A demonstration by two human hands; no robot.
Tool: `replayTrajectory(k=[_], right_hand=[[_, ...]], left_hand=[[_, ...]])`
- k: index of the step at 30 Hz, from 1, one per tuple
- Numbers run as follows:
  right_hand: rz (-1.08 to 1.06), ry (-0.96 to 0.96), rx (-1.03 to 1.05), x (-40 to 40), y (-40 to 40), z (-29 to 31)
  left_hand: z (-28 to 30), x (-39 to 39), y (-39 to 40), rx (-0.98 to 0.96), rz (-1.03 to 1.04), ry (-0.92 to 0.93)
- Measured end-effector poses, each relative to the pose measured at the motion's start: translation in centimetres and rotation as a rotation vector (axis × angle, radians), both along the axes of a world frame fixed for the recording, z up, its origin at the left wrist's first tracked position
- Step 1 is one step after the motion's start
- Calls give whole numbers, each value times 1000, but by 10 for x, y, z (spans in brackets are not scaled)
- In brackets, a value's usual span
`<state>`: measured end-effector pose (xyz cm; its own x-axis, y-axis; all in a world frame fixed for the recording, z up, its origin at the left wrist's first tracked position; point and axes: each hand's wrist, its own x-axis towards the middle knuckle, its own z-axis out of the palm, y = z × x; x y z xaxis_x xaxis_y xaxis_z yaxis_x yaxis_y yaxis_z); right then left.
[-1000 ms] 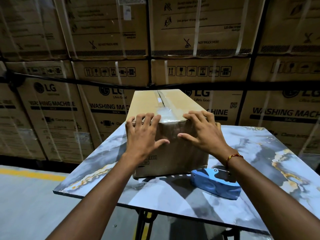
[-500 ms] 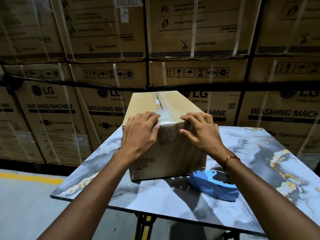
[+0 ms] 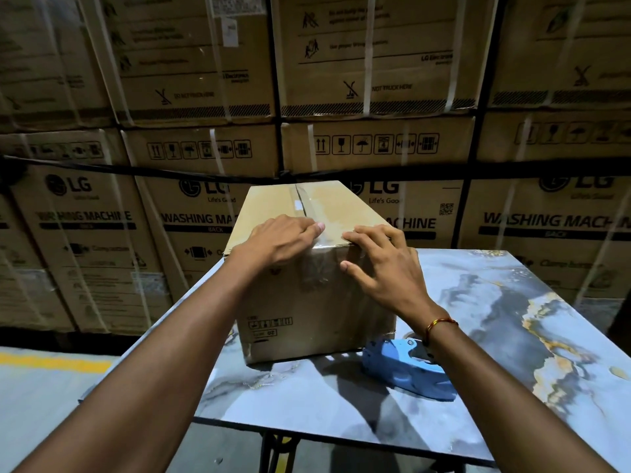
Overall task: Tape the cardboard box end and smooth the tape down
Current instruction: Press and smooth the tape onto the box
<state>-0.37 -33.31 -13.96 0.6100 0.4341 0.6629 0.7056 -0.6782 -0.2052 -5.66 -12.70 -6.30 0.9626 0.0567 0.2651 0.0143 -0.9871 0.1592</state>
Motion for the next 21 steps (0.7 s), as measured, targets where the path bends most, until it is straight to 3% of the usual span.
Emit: replayTrajectory(k=[9, 14, 16, 21], right_hand=[[6, -40, -95, -2, -8, 3], [-11, -60, -66, -5, -3, 2], [-14, -87, -50, -7, -3, 2], [29, -70, 12, -13, -17, -9]], left_hand=[[4, 22, 3, -40, -6, 250], [6, 36, 8, -43, 95, 296], [1, 31, 8, -15, 169, 216], [-21, 4, -5, 143, 106, -352]])
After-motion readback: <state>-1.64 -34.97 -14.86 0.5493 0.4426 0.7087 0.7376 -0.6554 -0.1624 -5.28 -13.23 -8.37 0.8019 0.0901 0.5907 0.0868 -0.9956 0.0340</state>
